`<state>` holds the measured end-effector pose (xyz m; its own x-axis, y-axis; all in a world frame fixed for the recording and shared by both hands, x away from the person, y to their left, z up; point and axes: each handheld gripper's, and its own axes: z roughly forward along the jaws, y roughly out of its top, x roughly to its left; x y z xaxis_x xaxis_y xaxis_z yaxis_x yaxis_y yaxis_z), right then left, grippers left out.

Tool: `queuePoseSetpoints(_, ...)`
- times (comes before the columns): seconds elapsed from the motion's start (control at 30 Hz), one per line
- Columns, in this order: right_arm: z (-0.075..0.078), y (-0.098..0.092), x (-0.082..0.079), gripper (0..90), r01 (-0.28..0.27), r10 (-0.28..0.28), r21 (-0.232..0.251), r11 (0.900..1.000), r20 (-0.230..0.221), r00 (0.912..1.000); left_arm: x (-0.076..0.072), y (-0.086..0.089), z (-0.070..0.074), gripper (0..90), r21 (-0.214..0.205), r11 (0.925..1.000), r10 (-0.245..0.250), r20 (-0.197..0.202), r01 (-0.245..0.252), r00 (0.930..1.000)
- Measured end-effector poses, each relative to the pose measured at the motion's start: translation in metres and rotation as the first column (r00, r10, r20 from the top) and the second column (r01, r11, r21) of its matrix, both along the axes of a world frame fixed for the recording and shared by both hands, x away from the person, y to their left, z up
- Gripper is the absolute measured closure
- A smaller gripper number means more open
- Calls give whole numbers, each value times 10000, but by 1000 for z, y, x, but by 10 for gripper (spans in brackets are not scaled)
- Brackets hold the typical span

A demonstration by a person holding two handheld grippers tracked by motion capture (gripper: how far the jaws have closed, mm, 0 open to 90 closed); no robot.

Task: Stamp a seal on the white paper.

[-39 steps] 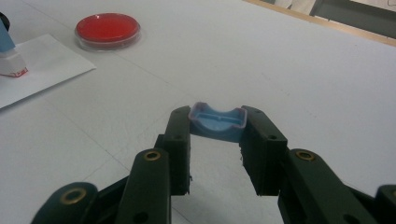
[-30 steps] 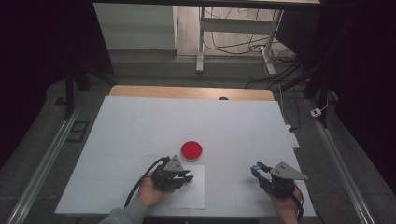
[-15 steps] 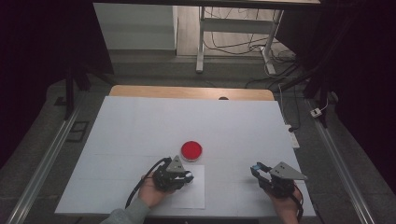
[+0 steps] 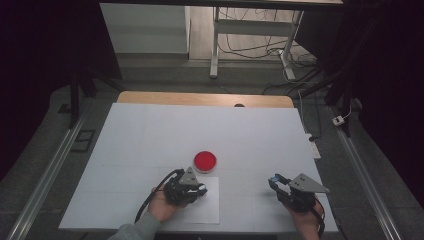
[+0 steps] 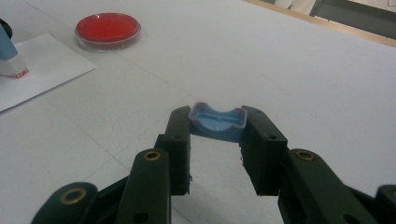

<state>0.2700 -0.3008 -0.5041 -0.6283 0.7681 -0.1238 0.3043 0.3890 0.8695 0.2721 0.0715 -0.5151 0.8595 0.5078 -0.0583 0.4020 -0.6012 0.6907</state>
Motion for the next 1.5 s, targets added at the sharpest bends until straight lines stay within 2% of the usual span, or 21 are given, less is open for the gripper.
queuePoseSetpoints(0.77,0,0,0,643,-3,4,29,10000,-19,10000,-1,0,0,764,102,9999,-11,57,11,10000)
queuePoseSetpoints(1.2,0,0,0,643,0,0,32,10000,-25,10000,-2,1,-1,762,-43,10000,64,108,-63,9999)
queuePoseSetpoints(1.3,0,0,0,642,2,-2,63,10000,-8,10000,0,4,2,761,-370,9993,109,13,-108,9999)
queuePoseSetpoints(1.37,0,0,0,642,0,0,67,10000,-5,10000,2,8,5,760,-636,9976,263,-202,-276,9994)
queuePoseSetpoints(1.5,0,-1,1,642,10,-10,66,10000,-28,10000,4,14,9,760,-1403,9895,280,-504,-348,9983)
